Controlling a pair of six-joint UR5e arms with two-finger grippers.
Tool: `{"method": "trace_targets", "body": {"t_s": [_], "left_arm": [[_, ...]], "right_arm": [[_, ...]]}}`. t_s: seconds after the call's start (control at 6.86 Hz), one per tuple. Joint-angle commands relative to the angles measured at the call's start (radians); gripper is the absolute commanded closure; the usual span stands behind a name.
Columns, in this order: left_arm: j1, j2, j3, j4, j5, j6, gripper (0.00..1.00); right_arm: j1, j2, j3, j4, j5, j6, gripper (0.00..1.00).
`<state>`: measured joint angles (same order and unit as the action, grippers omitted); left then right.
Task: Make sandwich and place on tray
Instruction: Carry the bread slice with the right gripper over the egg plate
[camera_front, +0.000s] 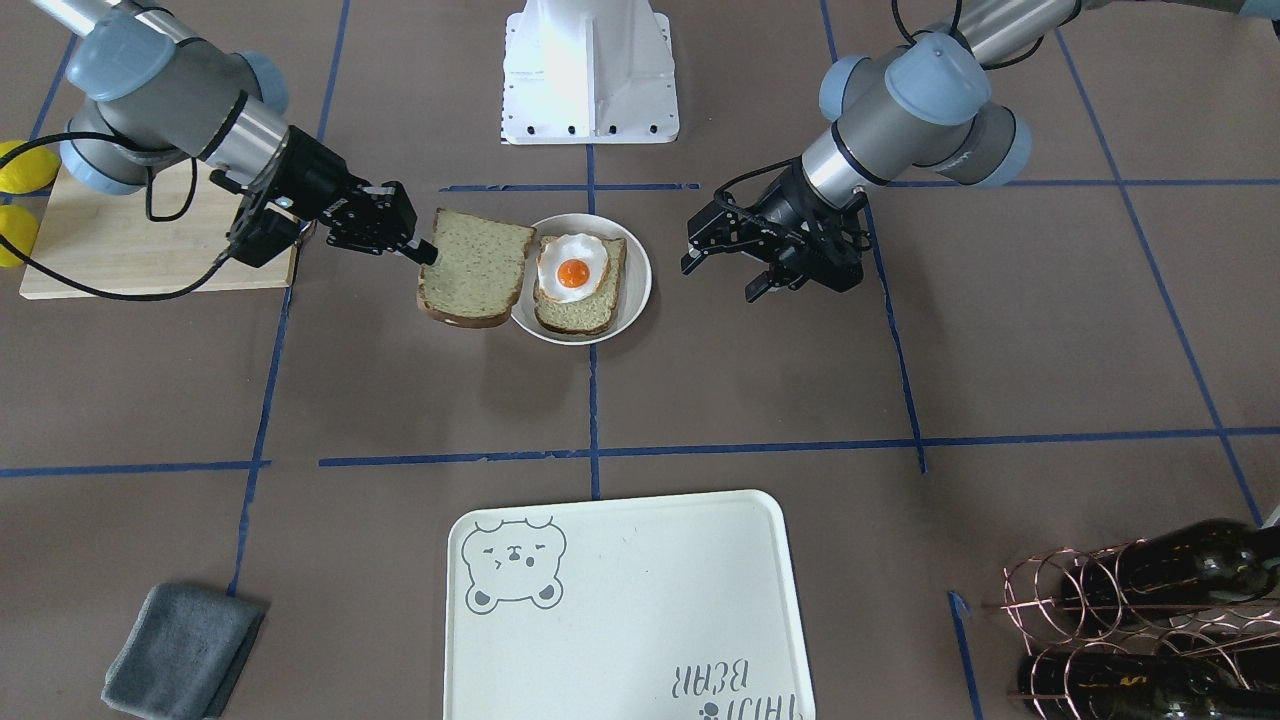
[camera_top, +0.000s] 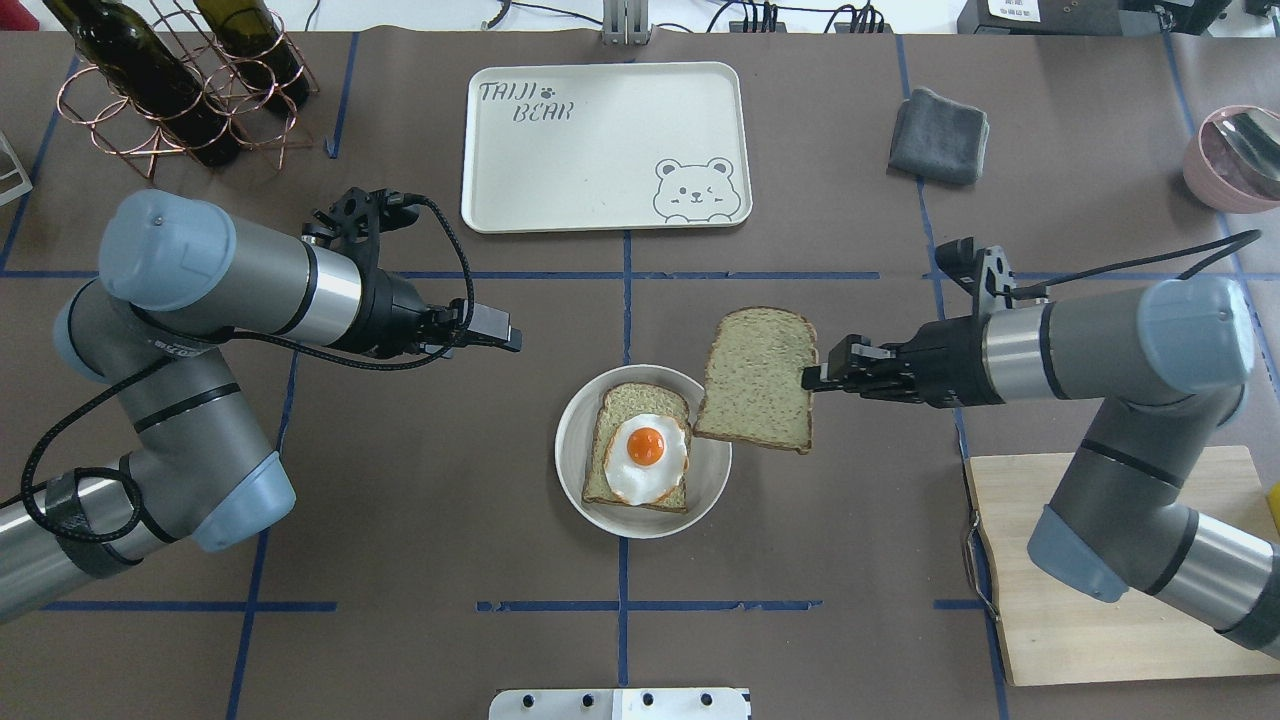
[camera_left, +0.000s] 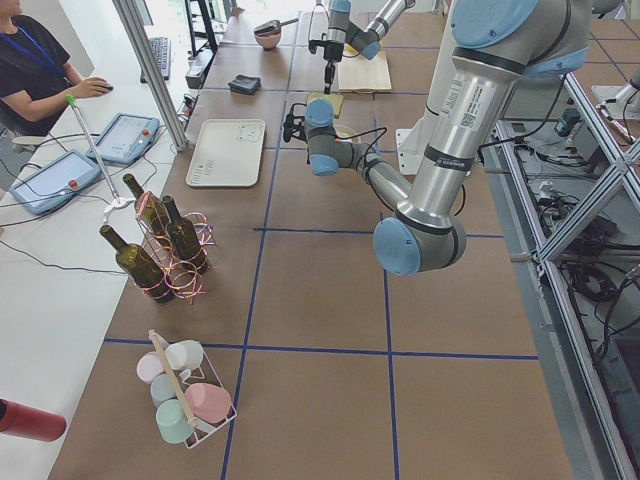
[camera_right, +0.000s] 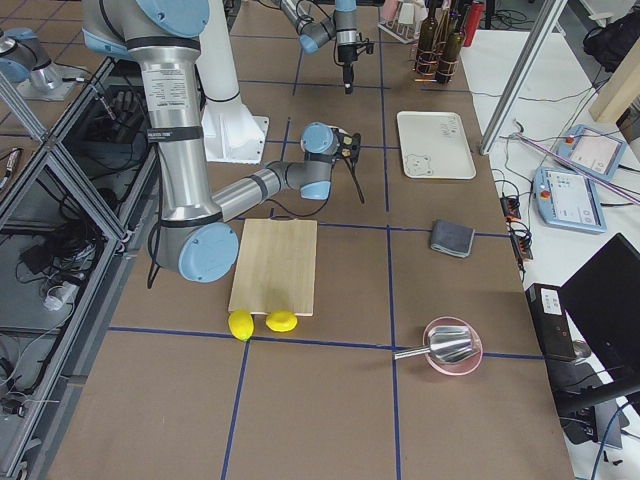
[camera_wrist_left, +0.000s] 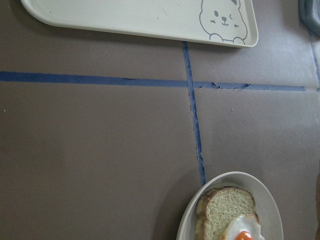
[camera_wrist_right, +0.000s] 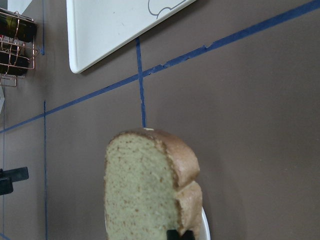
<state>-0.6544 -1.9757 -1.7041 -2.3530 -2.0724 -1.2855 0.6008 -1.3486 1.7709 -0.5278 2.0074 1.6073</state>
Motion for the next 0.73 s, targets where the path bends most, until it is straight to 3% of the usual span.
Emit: {"method": "trace_targets", "body": {"t_s": [0.0,0.15,0.58], "left_arm": [[0.001,0.0,0.006,0.0,0.0,0.002,0.0],[0.001,0.0,0.005,-0.002,-0.001,0.002,0.0],[0.001,0.0,0.004,-0.002,-0.001,0.002,0.0]], "right_arm": [[-0.124,0.136,-0.017,-0.175,-0.123,0.0,1.0],[-0.174,0.153,-0.021,-0.199,-0.181,-0.001,1.0],[-0.185,0.157,-0.073,-0.198,-0.199,-0.012,1.0]]}}
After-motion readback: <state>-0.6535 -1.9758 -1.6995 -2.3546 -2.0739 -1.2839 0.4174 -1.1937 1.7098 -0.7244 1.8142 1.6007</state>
